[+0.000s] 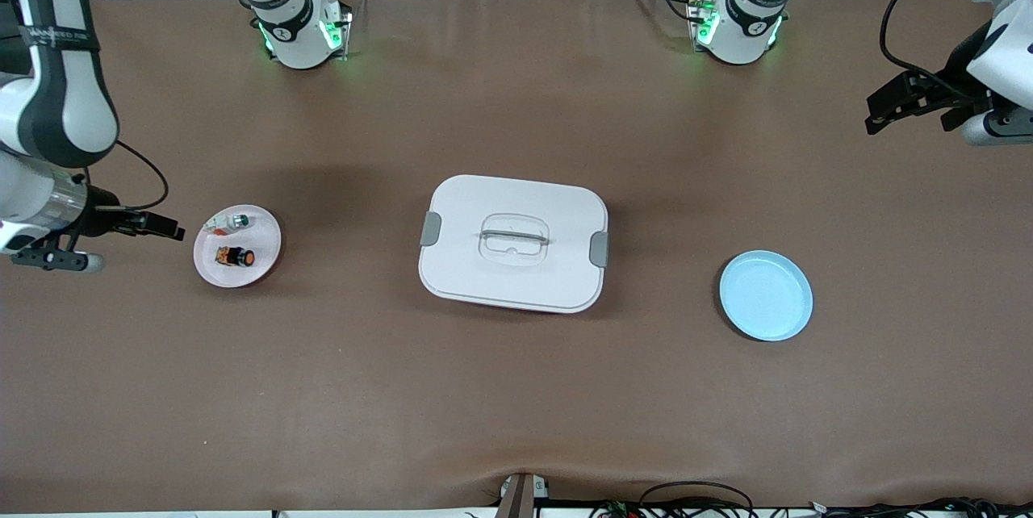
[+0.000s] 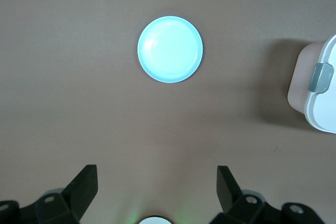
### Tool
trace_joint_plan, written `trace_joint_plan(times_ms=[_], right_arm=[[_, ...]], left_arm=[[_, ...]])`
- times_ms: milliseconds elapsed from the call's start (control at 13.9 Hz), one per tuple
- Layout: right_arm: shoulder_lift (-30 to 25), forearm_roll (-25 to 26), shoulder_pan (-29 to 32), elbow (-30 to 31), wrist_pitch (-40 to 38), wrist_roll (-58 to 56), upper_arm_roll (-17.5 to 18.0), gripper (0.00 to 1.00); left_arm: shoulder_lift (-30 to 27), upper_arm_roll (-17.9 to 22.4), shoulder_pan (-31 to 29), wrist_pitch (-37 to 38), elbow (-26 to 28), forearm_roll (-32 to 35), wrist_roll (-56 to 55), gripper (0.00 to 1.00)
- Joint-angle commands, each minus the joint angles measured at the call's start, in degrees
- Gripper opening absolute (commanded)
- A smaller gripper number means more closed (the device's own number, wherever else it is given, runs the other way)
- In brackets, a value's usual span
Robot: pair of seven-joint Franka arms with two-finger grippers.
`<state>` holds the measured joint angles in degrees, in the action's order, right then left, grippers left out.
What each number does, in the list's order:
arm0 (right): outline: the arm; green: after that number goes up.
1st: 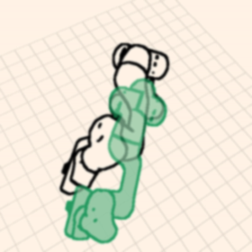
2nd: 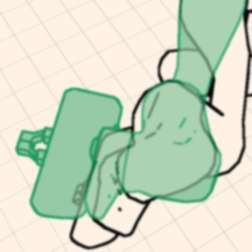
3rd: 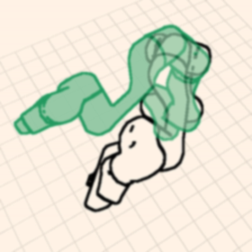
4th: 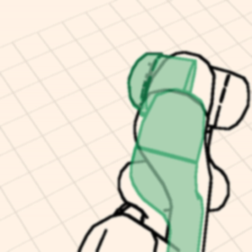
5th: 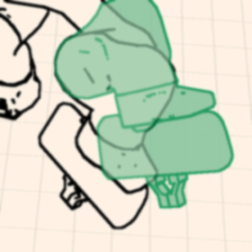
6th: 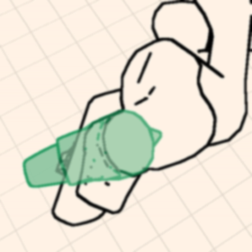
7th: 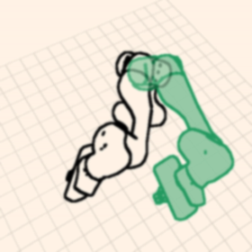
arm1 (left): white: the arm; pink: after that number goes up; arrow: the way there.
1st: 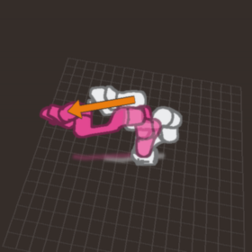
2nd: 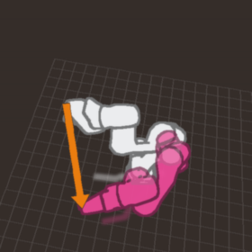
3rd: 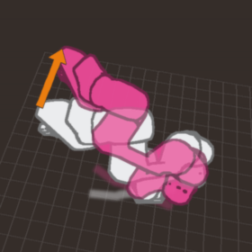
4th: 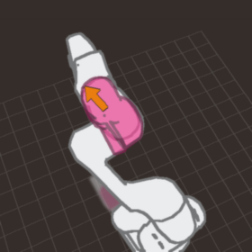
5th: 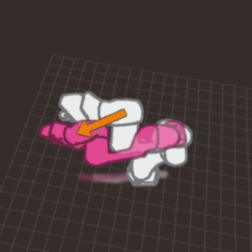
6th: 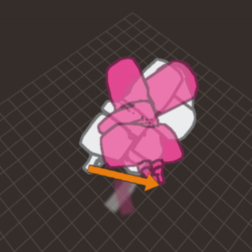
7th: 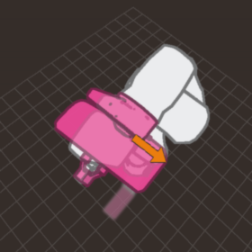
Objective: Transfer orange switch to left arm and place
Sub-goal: 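Move the right gripper down over the switch on the white plate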
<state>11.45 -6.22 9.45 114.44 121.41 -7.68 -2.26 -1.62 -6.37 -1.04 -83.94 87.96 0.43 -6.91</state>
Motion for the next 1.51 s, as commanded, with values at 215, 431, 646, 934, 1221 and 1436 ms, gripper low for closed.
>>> trace_joint_plan(times_ms=[215,431,646,934,1221,1436], right_arm=[[4.01,-0.11,-1.89,4.48,8.75,0.82,0.15,1.00],[5.95,-0.02,-2.07,4.48,10.69,0.74,0.15,1.00],[9.11,-0.02,-1.81,4.48,14.02,0.82,0.15,1.00],[11.22,0.07,-1.98,4.04,15.52,0.30,0.15,1.00],[12.71,0.34,-1.98,4.13,16.93,0.29,0.15,1.00],[13.77,0.25,-1.89,4.13,17.37,0.73,0.24,1.00]], left_arm=[[-0.76,-0.14,-0.37,0.27,0.37,0.01,1.19,1.00],[-0.76,-0.14,-0.28,0.27,0.37,0.01,1.19,1.00],[-0.67,-0.14,-0.19,0.27,0.63,0.01,1.19,1.00],[-0.58,-0.22,-0.10,0.27,0.72,0.10,1.19,1.00],[-0.58,-0.22,0.07,0.18,1.16,0.01,1.19,1.00],[-0.49,-0.31,0.07,0.09,1.07,0.01,1.19,1.00]])
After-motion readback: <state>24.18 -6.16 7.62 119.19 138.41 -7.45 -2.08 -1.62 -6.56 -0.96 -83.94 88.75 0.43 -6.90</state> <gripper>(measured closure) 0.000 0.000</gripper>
